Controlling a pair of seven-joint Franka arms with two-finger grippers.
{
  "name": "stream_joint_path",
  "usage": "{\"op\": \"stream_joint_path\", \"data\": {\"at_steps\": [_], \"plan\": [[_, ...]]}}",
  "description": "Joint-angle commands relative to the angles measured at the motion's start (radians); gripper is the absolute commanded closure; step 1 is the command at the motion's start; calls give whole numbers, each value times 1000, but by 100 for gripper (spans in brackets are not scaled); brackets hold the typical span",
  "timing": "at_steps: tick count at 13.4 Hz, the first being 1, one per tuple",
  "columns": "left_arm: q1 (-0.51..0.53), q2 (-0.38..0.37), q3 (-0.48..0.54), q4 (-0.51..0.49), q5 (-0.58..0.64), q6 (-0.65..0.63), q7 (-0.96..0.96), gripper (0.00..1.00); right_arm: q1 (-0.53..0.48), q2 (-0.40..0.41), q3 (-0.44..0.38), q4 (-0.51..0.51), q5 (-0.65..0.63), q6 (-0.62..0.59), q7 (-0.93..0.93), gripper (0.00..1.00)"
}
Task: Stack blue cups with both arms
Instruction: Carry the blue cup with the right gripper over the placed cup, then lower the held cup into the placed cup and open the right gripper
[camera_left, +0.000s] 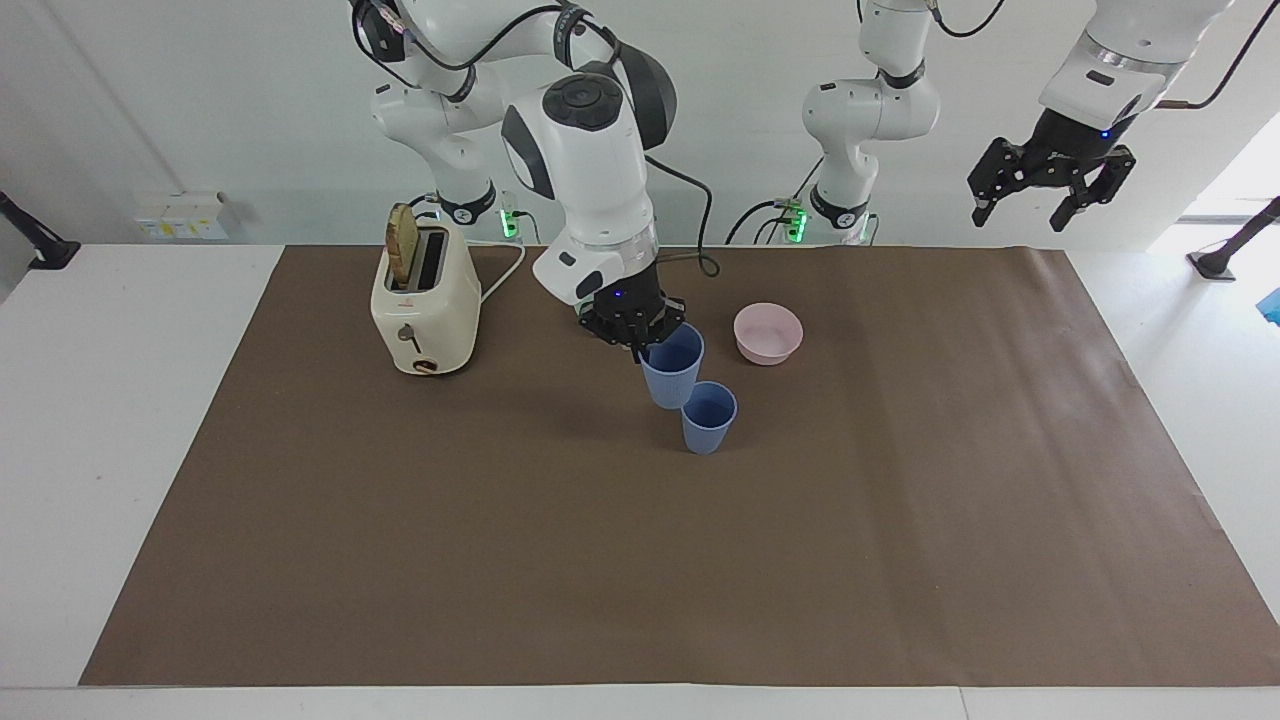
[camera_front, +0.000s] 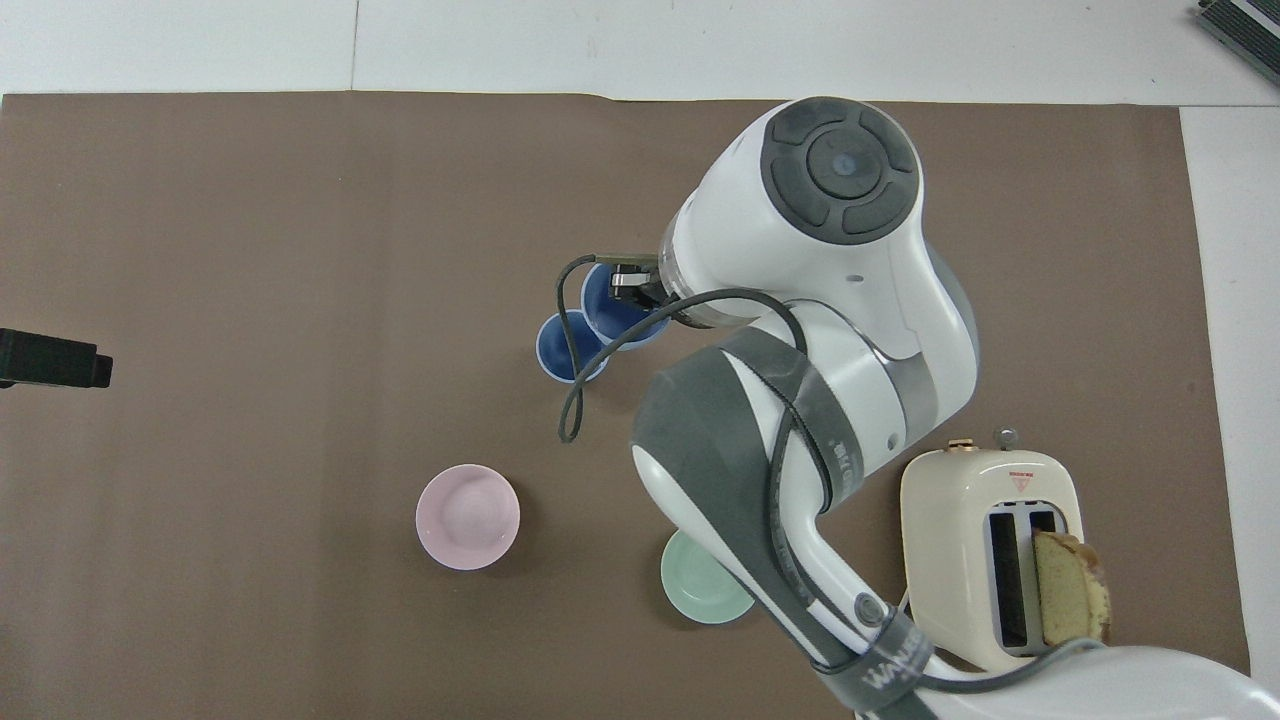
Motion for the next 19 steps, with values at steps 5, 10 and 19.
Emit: {"op": "stream_joint_path", "data": {"at_steps": [5, 10, 19], "plan": [[4, -18, -3, -15, -12, -11, -7, 0, 68, 107, -6, 77, -27, 24, 83, 100], [4, -20, -3, -15, -12, -11, -7, 0, 76, 117, -9, 70, -32, 37, 91, 100], [4, -18, -3, -15, -12, -11, -7, 0, 77, 147, -6, 65, -66, 43, 91, 100]]}}
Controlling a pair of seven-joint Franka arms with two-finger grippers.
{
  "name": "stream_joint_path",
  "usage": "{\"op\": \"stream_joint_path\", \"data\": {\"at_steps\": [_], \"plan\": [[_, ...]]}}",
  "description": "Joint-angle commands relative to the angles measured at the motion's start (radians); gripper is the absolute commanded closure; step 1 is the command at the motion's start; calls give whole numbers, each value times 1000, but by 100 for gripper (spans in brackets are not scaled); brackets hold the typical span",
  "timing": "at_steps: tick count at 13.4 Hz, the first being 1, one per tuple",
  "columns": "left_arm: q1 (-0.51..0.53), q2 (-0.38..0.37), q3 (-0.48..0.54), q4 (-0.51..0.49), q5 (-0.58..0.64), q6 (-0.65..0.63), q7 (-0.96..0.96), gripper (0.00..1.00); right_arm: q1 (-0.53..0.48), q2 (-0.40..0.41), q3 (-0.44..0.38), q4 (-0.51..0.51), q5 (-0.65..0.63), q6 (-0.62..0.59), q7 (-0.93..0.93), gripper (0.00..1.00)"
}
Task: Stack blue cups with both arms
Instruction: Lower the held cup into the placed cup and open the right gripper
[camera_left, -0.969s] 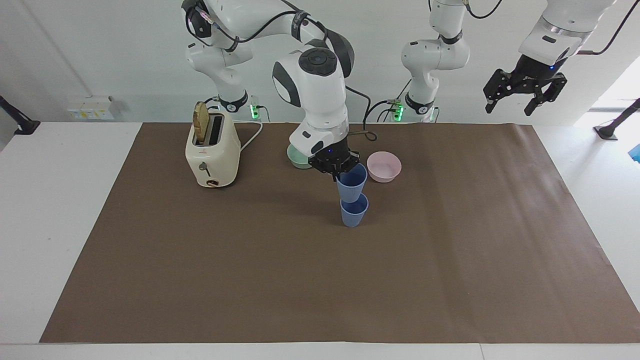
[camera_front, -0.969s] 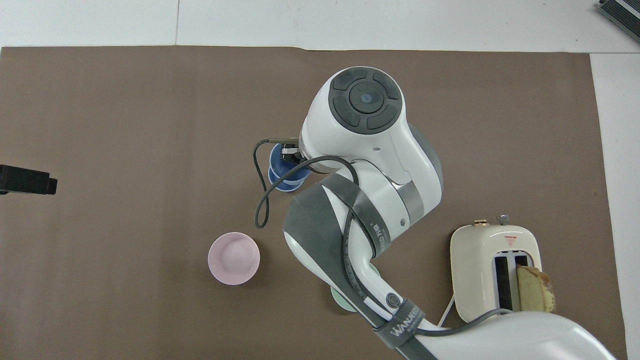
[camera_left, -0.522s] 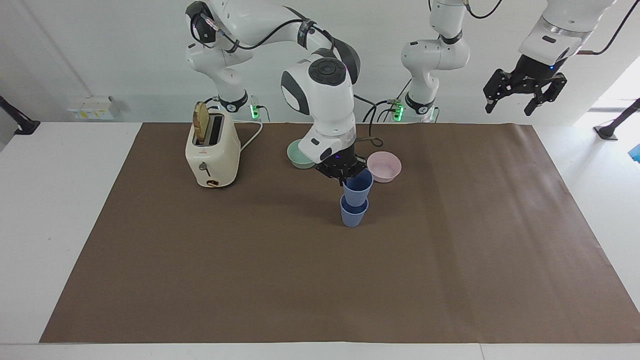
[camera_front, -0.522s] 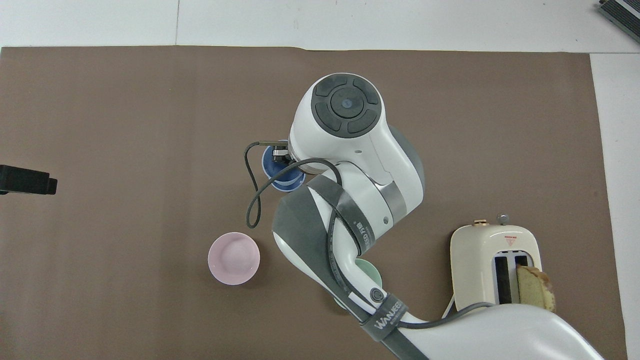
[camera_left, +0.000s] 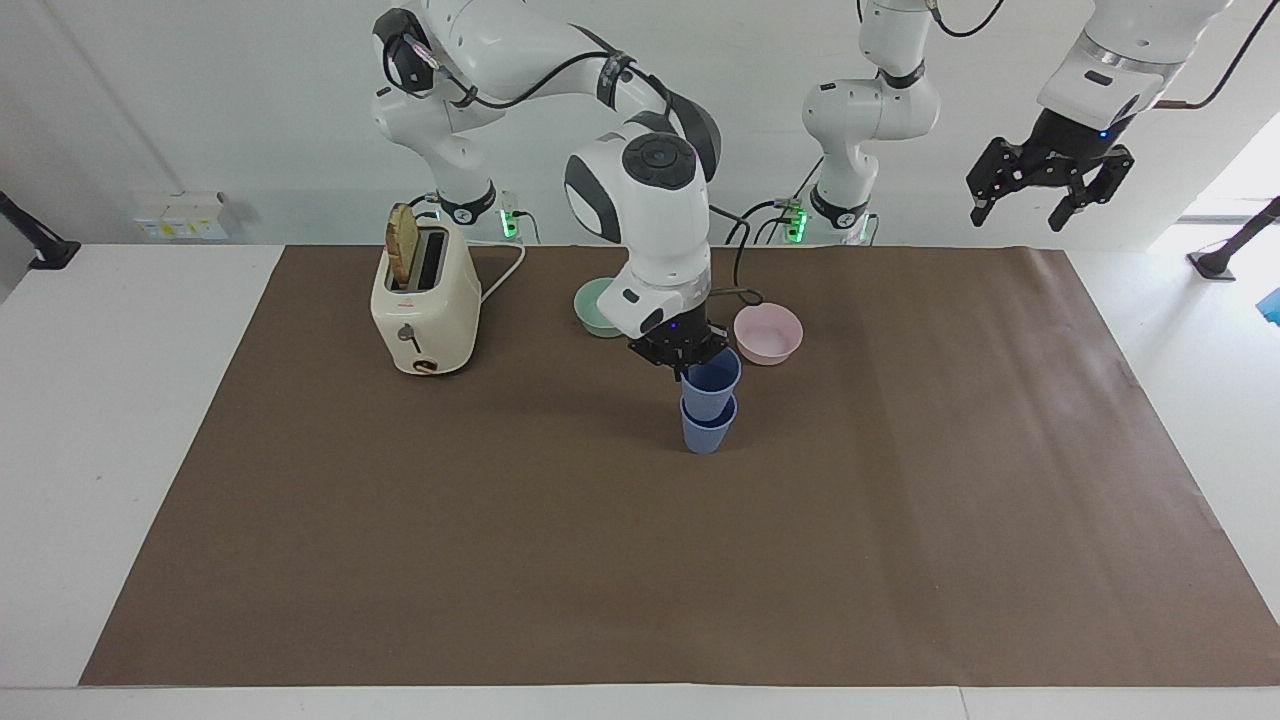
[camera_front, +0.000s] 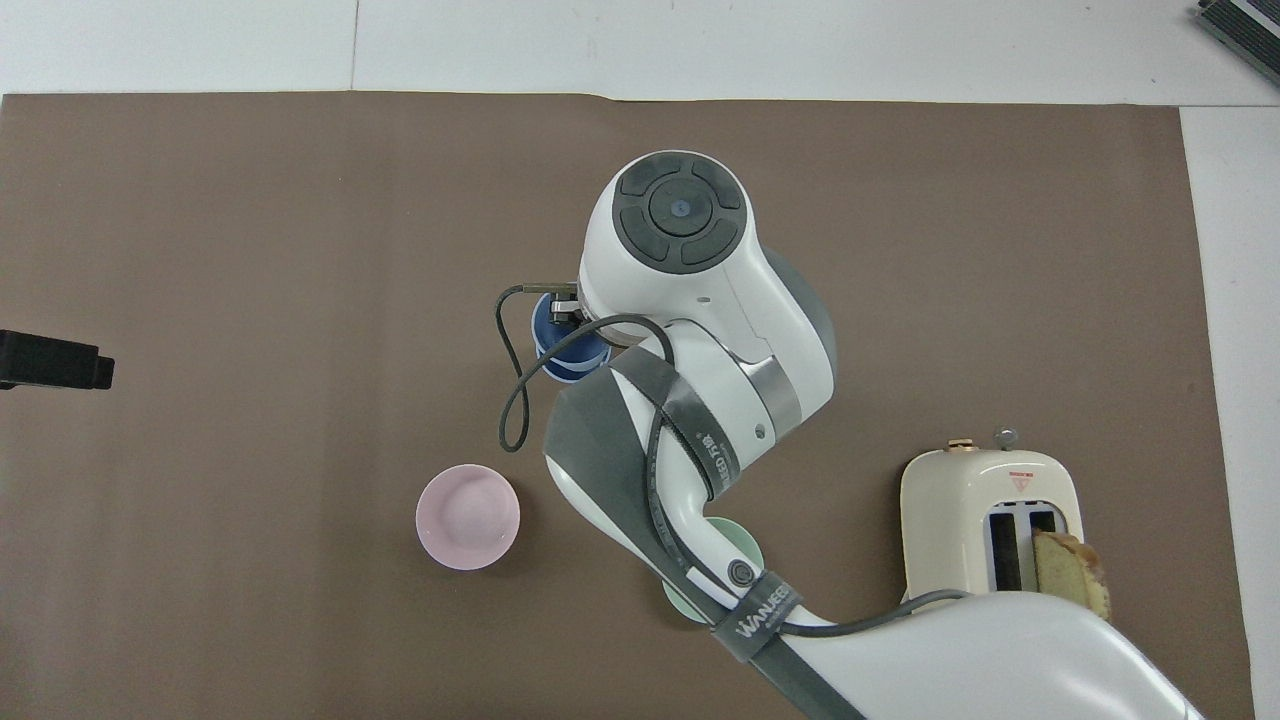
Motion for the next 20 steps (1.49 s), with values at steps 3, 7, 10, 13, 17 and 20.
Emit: {"op": "stream_joint_path", "data": {"at_steps": [3, 7, 10, 13, 17, 20], "plan": [[4, -19, -2, -16, -11, -10, -7, 0, 7, 16, 1, 20, -24, 10, 29, 100], [4, -20, -2, -17, -10, -10, -7, 0, 7, 31, 1, 2, -26, 65, 29, 100], [4, -25, -2, -20, -11, -10, -6, 0, 4, 29, 1, 2, -26, 63, 29, 100], [4, -25, -2, -20, -11, -10, -7, 0, 1, 31, 1, -4, -24, 65, 27, 100], [4, -25, -2, -25, -11, -10, -7, 0, -5, 29, 1, -11, -21, 65, 26, 100], [4, -25, -2, -26, -11, -10, -6, 0, -11, 32, 1, -11, -14, 66, 26, 38]]}}
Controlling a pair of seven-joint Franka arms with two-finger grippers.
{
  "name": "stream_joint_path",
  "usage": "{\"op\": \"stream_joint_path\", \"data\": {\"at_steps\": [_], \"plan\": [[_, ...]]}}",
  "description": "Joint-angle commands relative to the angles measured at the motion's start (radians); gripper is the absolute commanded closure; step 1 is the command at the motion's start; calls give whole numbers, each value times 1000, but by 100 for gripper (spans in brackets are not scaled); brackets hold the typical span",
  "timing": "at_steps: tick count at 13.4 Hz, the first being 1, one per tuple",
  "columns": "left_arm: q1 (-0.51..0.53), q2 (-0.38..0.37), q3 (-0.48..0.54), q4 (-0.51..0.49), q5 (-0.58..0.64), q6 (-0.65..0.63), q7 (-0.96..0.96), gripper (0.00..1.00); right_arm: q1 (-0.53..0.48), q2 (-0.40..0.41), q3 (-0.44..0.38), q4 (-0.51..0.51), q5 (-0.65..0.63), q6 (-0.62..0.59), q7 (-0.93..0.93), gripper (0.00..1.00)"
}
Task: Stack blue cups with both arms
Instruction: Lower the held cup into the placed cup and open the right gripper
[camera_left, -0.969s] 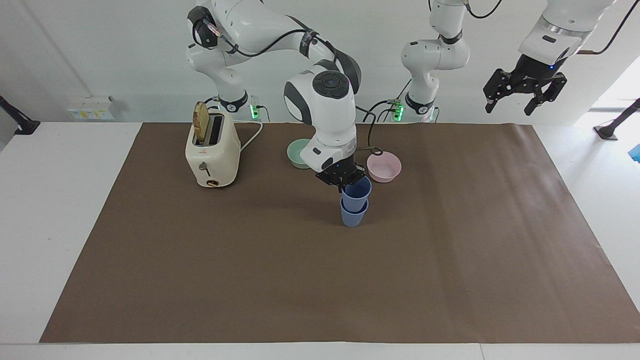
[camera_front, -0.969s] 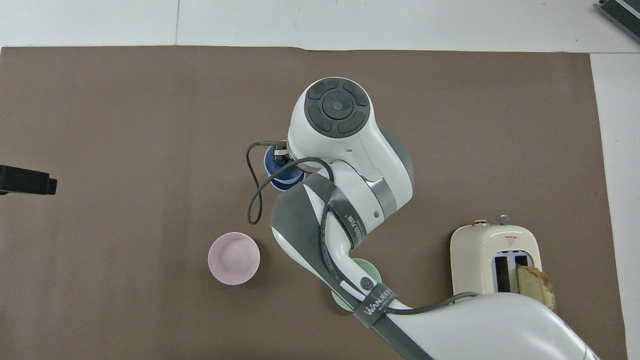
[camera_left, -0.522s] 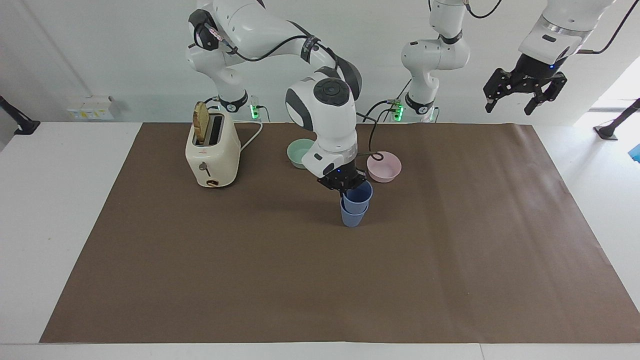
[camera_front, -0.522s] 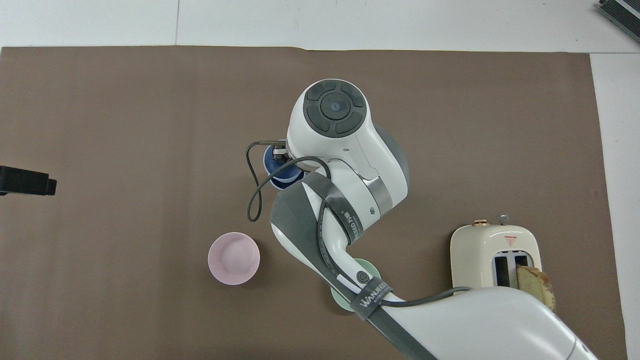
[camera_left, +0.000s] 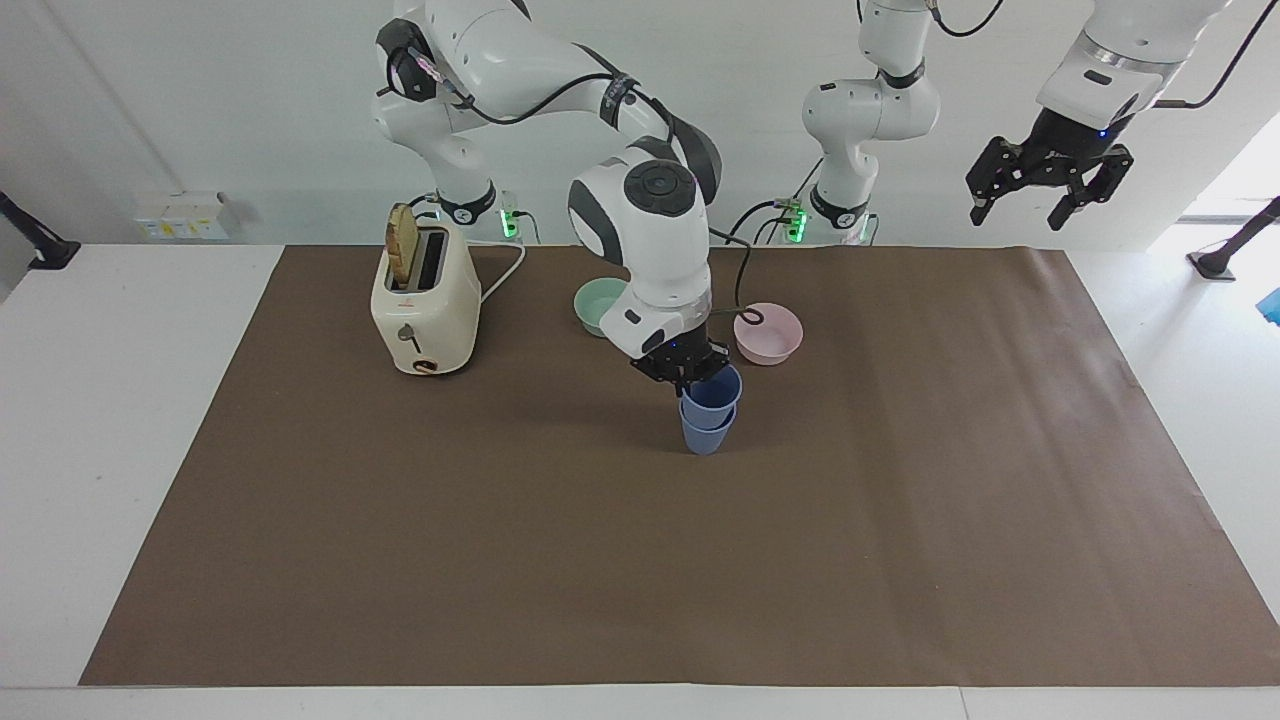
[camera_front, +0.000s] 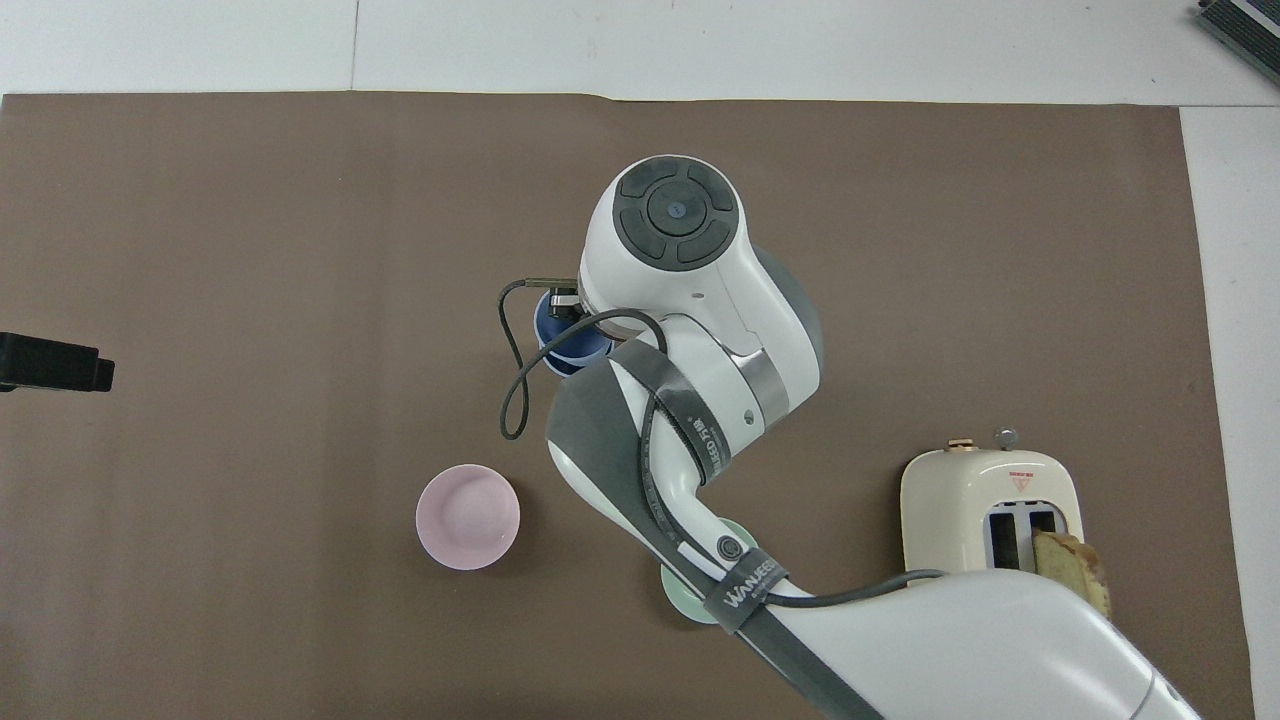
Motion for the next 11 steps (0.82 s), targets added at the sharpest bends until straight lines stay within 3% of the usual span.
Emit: {"op": "stream_joint_path", "data": {"at_steps": [1, 10, 11], "plan": [[4, -22, -2, -24, -11, -7, -7, 0, -8, 0, 6, -6, -13, 17, 26, 37], [4, -24, -2, -24, -11, -6, -6, 0, -8, 0, 6, -6, -21, 6, 20, 36], [4, -24, -2, -24, -11, -6, -6, 0, -8, 0, 6, -6, -22, 2, 17, 24]]}}
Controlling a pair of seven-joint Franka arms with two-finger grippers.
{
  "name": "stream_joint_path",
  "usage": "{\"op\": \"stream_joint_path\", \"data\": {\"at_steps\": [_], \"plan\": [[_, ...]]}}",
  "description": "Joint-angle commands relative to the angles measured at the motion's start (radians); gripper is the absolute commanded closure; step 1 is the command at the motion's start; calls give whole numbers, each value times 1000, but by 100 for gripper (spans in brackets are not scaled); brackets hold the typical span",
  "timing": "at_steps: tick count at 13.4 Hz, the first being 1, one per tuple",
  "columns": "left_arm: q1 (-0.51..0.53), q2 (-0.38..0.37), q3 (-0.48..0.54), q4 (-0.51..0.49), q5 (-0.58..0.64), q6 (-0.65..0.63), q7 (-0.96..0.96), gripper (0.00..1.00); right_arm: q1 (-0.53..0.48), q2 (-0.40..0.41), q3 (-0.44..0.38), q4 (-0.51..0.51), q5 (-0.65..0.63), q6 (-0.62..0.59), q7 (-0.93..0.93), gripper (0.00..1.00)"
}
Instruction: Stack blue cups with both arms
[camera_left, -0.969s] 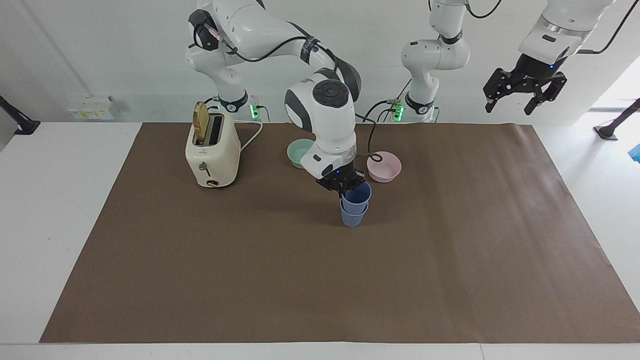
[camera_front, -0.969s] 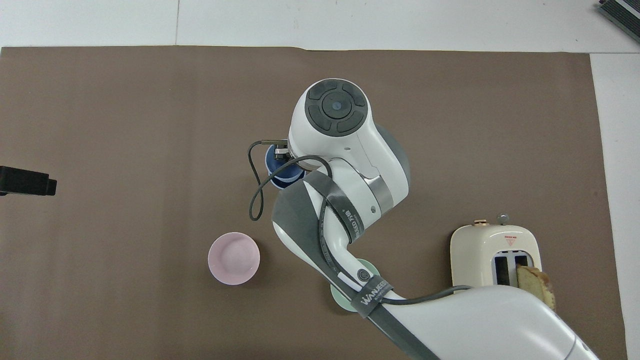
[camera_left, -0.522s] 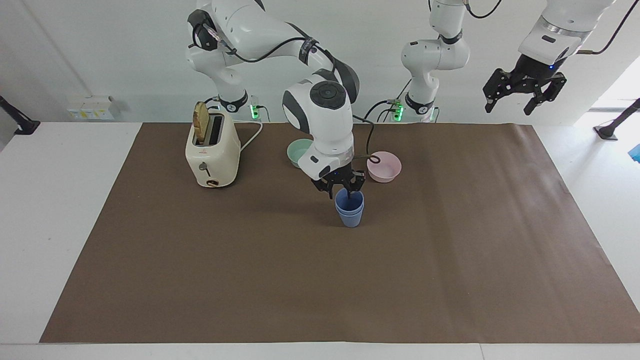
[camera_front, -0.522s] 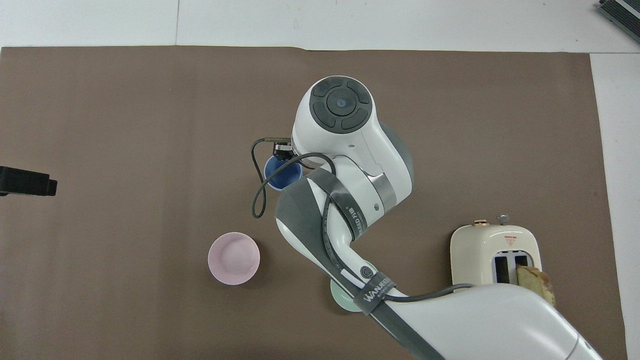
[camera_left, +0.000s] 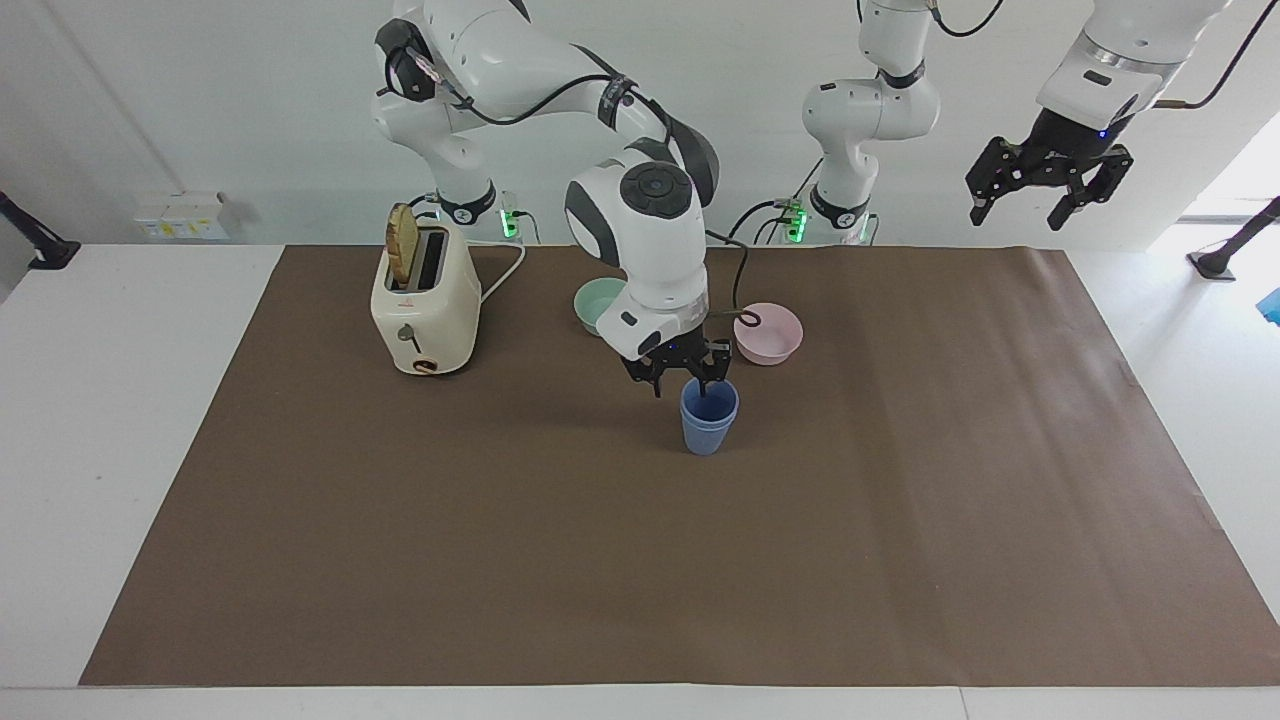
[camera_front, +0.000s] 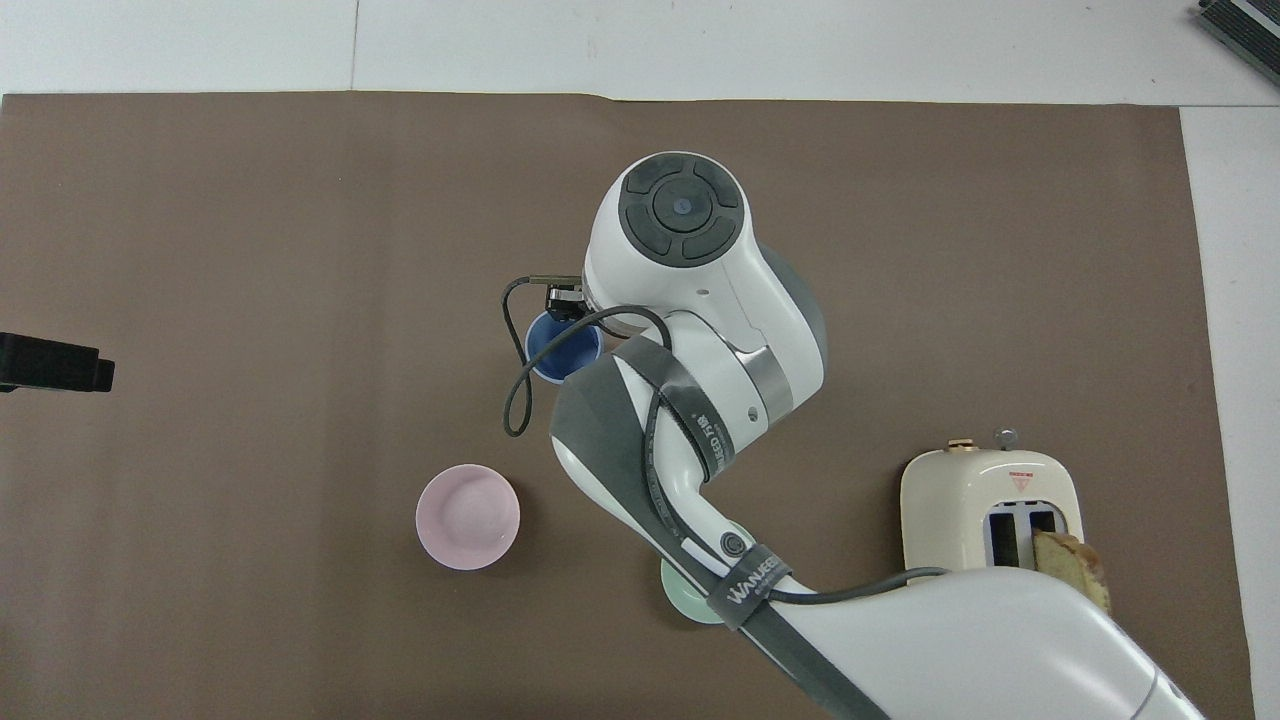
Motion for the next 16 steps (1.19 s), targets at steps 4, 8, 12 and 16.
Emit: {"op": "stream_joint_path", "data": {"at_steps": [4, 8, 12, 16], "plan": [[4, -24, -2, -23, -11, -5, -6, 0, -59, -11, 8, 14, -61, -111, -84, 0], [4, -24, -2, -23, -11, -5, -4, 0, -172, -87, 2, 28, -61, -239, -267, 0], [2, -10, -2, -19, -10, -5, 6, 0, -303, -170, 2, 28, -58, -308, -428, 0], [2, -7, -4, -20, -10, -1, 2, 0, -411, -245, 2, 26, -52, -400, -533, 0]]}}
